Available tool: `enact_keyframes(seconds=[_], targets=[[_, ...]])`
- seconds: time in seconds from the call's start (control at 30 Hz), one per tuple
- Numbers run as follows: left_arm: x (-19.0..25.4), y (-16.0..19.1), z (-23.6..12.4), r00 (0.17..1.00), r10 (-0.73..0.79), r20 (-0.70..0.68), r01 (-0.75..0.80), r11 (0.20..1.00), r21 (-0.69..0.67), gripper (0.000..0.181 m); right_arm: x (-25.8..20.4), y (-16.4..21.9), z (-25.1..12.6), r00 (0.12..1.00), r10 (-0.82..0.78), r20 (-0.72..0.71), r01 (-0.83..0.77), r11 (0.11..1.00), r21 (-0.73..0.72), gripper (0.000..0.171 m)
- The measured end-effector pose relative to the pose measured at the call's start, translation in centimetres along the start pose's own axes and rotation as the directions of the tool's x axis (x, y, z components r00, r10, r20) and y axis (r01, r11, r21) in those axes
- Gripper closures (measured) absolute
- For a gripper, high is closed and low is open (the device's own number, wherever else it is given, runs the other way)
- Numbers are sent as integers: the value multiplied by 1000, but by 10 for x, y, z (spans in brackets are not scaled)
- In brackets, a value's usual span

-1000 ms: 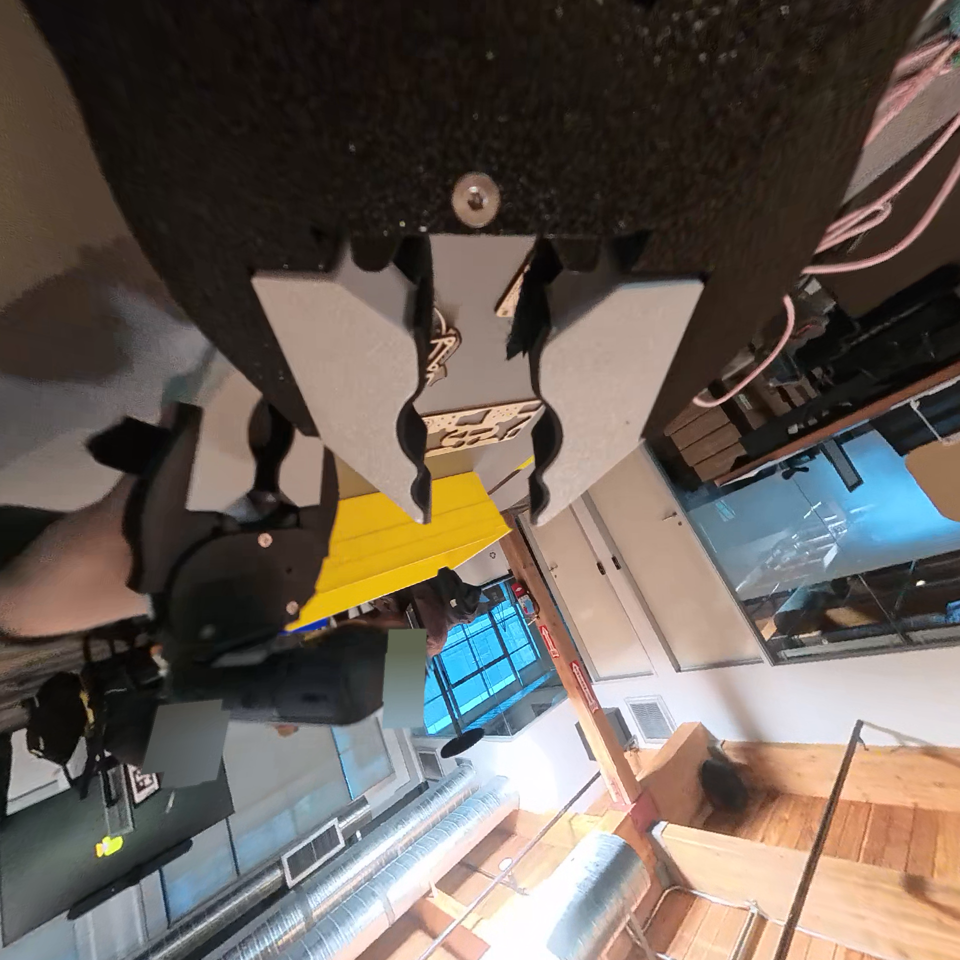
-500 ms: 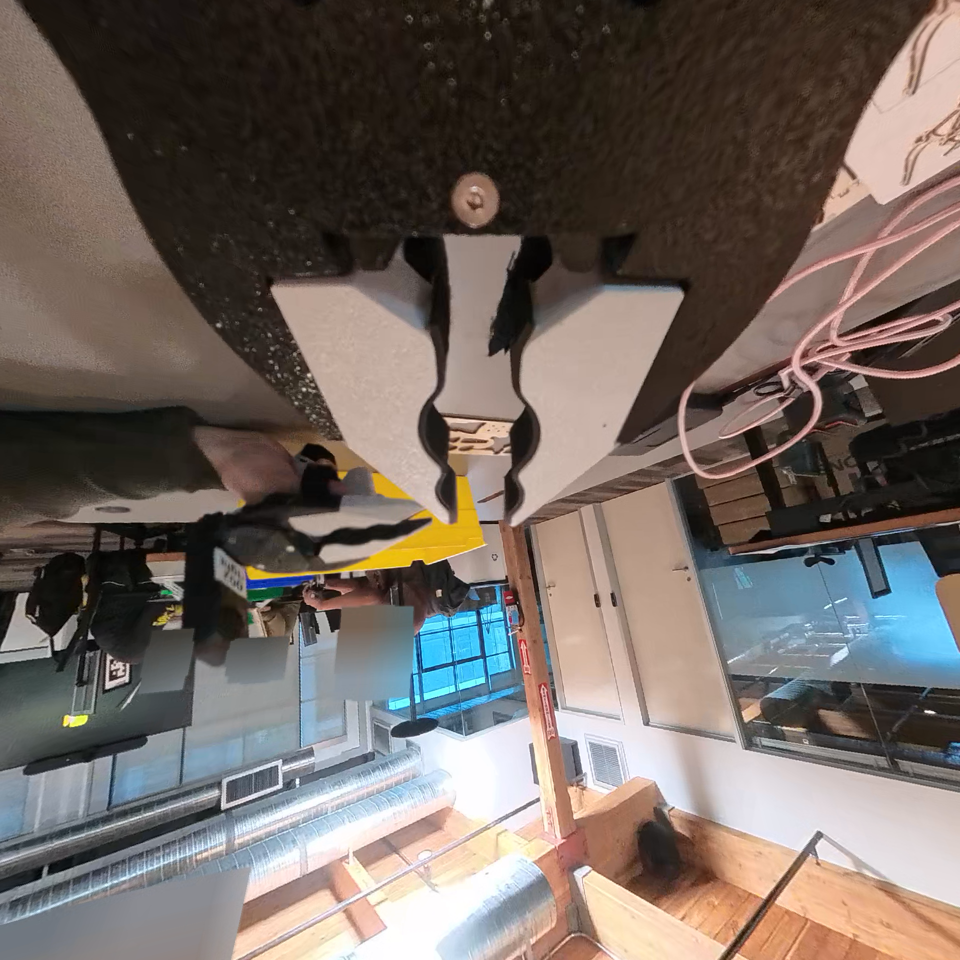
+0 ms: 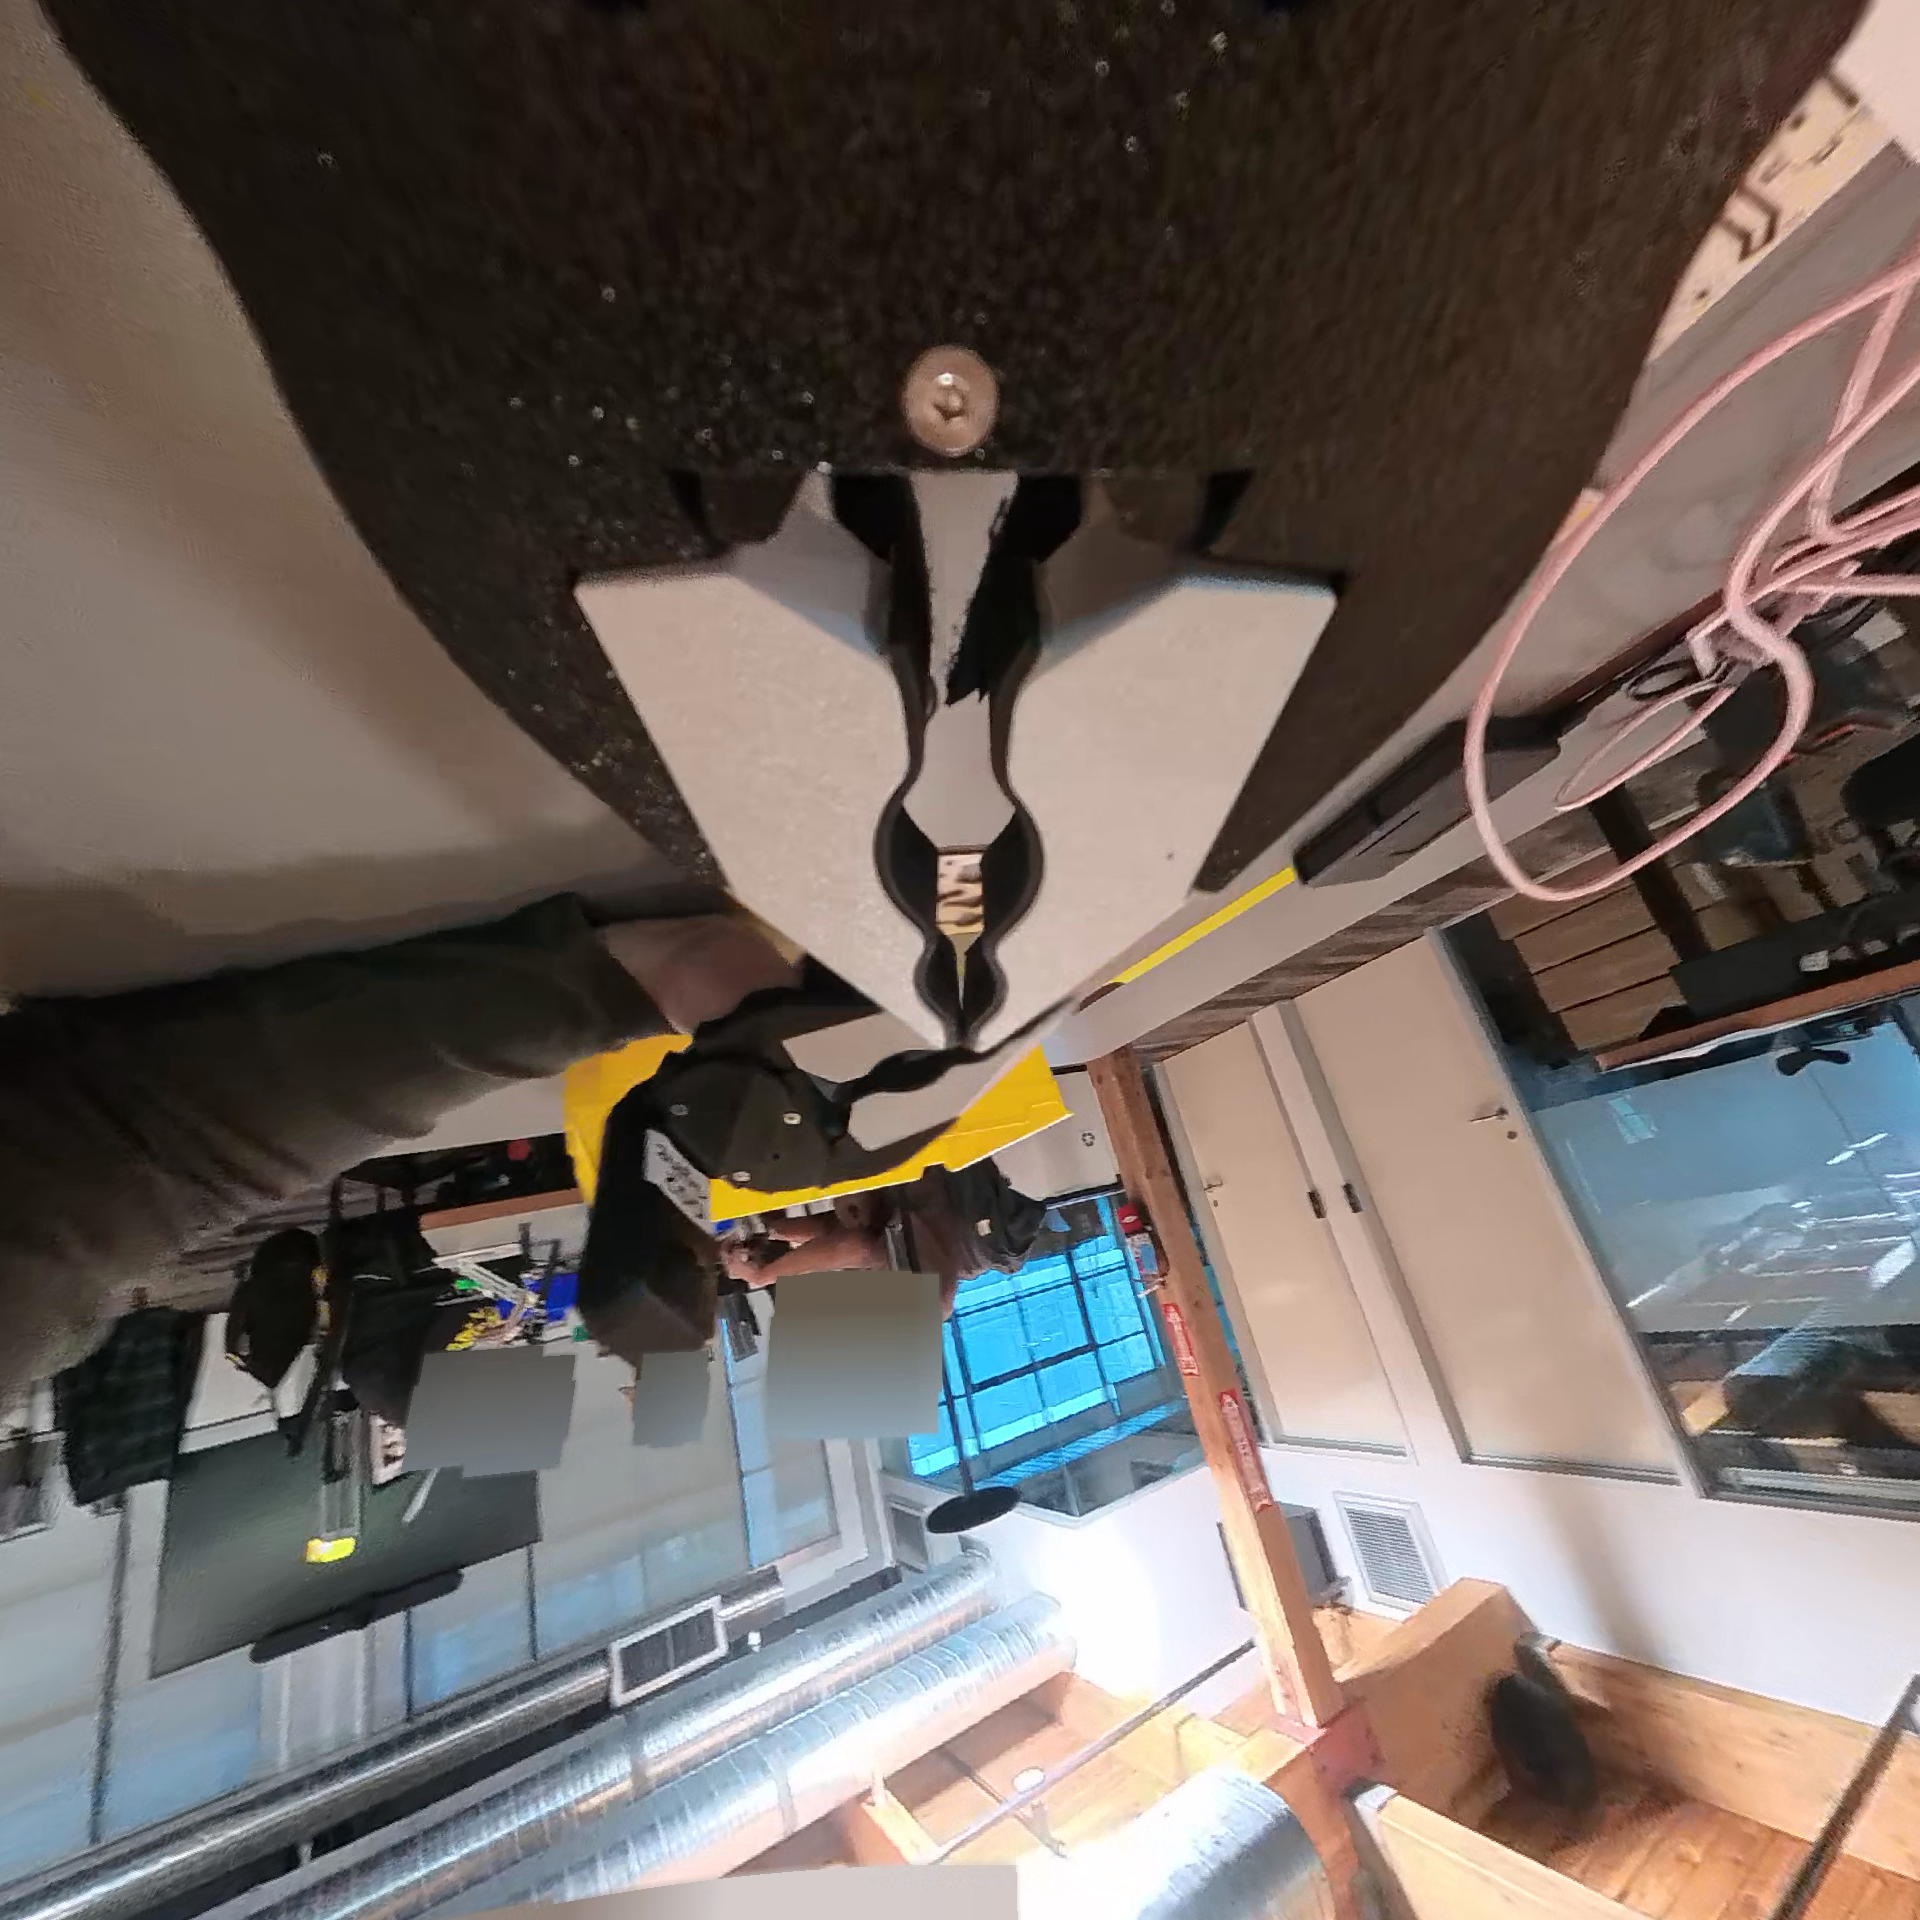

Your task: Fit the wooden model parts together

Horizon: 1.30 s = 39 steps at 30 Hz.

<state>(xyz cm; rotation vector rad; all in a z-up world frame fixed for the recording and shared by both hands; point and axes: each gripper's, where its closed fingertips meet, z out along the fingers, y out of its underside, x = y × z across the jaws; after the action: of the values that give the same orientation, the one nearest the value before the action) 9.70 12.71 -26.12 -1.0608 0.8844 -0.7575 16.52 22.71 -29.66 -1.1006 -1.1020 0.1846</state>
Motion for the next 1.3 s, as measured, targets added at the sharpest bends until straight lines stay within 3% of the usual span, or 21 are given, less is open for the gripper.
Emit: enact_keyframes(seconds=[0.3, 0.57, 0.97, 1.3], targets=[[18, 0, 3, 996, 30, -79, -30, 1000, -1, 181, 4, -8, 8, 999, 53, 5, -53, 996, 69, 171], [62, 3, 4, 959, 131, -250, -139, 990, -13, 181, 7, -4, 7, 994, 108, 12, -109, 992, 62, 171], [7, 1, -4, 963, -251, -101, 253, 967, 11, 181, 12, 2, 7, 987, 162, 7, -162, 985, 54, 171], [9, 0, -7, 961, -254, -113, 257, 966, 15, 181, 13, -3, 1, 983, 182, 4, -182, 980, 75, 171]])
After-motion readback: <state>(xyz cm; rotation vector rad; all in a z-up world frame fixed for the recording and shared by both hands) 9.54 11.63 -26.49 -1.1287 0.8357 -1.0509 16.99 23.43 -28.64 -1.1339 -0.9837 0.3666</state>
